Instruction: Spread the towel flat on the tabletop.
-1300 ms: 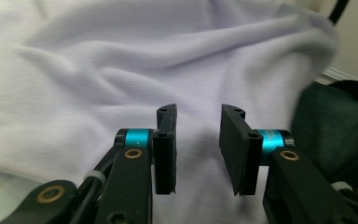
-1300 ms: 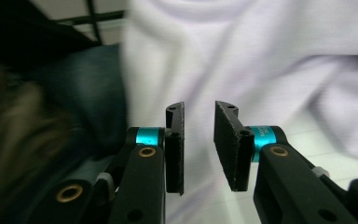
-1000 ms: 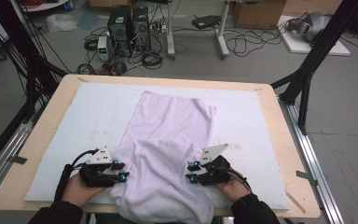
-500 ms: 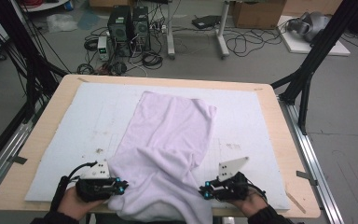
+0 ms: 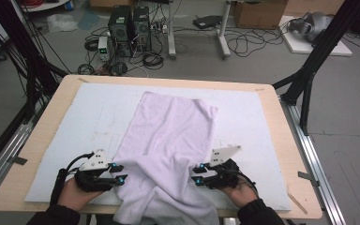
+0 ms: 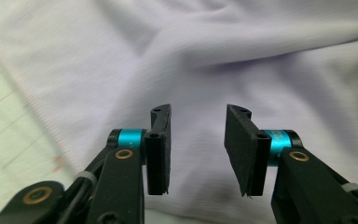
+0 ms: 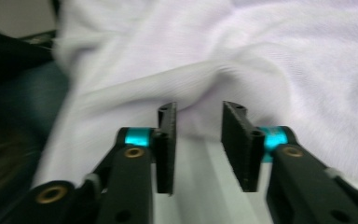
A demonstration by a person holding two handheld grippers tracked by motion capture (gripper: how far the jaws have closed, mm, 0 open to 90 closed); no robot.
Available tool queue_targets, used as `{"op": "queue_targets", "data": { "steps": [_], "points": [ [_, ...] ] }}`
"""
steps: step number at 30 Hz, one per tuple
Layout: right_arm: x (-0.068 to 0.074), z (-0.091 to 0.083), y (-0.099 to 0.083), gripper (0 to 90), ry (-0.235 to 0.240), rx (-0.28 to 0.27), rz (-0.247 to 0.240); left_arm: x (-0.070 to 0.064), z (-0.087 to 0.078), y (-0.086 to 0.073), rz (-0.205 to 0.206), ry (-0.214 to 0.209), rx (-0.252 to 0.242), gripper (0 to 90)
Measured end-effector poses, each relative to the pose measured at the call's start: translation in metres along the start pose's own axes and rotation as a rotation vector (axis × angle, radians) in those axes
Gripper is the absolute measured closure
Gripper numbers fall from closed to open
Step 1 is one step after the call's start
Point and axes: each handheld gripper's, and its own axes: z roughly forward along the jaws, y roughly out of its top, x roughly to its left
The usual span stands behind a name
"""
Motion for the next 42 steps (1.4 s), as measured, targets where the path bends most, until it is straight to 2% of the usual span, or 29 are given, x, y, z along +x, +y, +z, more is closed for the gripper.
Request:
{"op": "queue_targets", "data": {
  "steps": [2,3,4,5,7,8,11,12,15,21,23,24,25,26,27,29,30,32,33,35,36,38,39,40,42],
  "points": [
    [-0.004,0.013,0.004,61.1,-0.013,0.004,-0.004,0.005,0.009,-0.003,-0.011,0.011,0.033,60.1],
    [-0.006,0.019,0.005,61.4,-0.023,0.015,0.0,0.007,0.011,-0.005,-0.014,0.006,0.024,61.8],
    [-0.007,0.026,0.006,62.6,-0.024,0.029,0.007,0.007,0.012,-0.005,-0.012,0.019,0.015,65.1],
    [-0.008,0.033,0.006,65.8,-0.024,0.054,0.015,0.007,0.012,-0.005,-0.019,0.024,0.015,69.1],
    [-0.008,0.039,0.007,79.4,-0.052,0.041,0.003,0.009,0.013,-0.005,-0.038,0.022,0.011,79.7],
    [-0.009,0.04,0.008,87.7,-0.042,0.041,0.006,0.009,0.013,-0.004,-0.036,0.014,0.013,84.9],
    [-0.009,0.037,0.008,88.7,-0.005,0.056,0.003,0.006,0.012,-0.001,-0.033,0.012,0.024,87.4],
    [-0.009,0.034,0.006,88.7,0.016,0.064,0.012,0.005,0.011,-0.001,-0.033,0.001,0.02,87.5],
    [-0.006,0.015,0.001,88.9,0.027,0.062,0.005,-0.001,0.007,-0.002,-0.019,-0.013,0.013,87.6],
    [0.0,-0.032,-0.011,88.9,-0.005,0.026,0.02,-0.016,-0.006,0.001,0.003,-0.04,-0.025,87.7],
    [0.001,-0.048,-0.01,88.9,-0.017,-0.002,0.02,-0.021,-0.012,0.005,0.015,-0.062,-0.051,87.4],
    [0.001,-0.054,-0.01,88.6,-0.005,-0.017,0.023,-0.023,-0.015,0.008,0.016,-0.082,-0.067,86.5],
    [0.001,-0.058,-0.009,88.0,-0.003,-0.021,0.023,-0.024,-0.018,0.01,0.023,-0.091,-0.072,80.9],
    [0.001,-0.06,-0.009,84.3,-0.017,-0.024,0.019,-0.024,-0.02,0.012,0.031,-0.08,-0.068,73.0],
    [0.0,-0.061,-0.009,79.3,-0.025,-0.036,0.032,-0.022,-0.02,0.013,0.035,-0.067,-0.066,69.4],
    [-0.003,-0.058,-0.012,72.6,-0.002,-0.049,0.06,-0.015,-0.019,0.011,0.034,-0.035,-0.056,67.9],
    [-0.004,-0.052,-0.014,71.2,-0.017,-0.038,0.061,-0.011,-0.017,0.009,0.034,-0.014,-0.045,67.7],
    [-0.006,-0.036,-0.018,63.5,-0.016,-0.015,0.062,-0.001,-0.008,0.004,0.014,0.018,-0.011,64.8],
    [-0.006,-0.027,-0.018,63.6,-0.005,0.007,0.06,0.004,-0.002,0.001,0.004,0.028,0.008,63.5],
    [-0.003,-0.011,-0.017,61.1,-0.017,0.056,0.028,0.009,0.008,-0.004,-0.005,0.034,0.045,61.1],
    [-0.003,-0.005,-0.016,62.2,-0.03,0.078,0.016,0.01,0.009,-0.006,0.0,0.039,0.019,63.2],
    [-0.004,0.004,-0.014,69.8,-0.027,0.102,0.012,0.012,0.008,-0.006,-0.001,0.04,0.023,80.3],
    [-0.004,0.006,-0.014,75.9,-0.025,0.096,0.004,0.012,0.007,-0.005,-0.006,0.033,0.025,84.7],
    [-0.005,0.006,-0.013,80.0,-0.021,0.099,0.003,0.012,0.005,-0.005,-0.008,0.037,0.028,88.0],
    [-0.007,0.004,-0.013,82.2,-0.002,0.099,0.02,0.01,0.001,-0.006,0.0,0.056,0.037,88.6]
  ]
}}
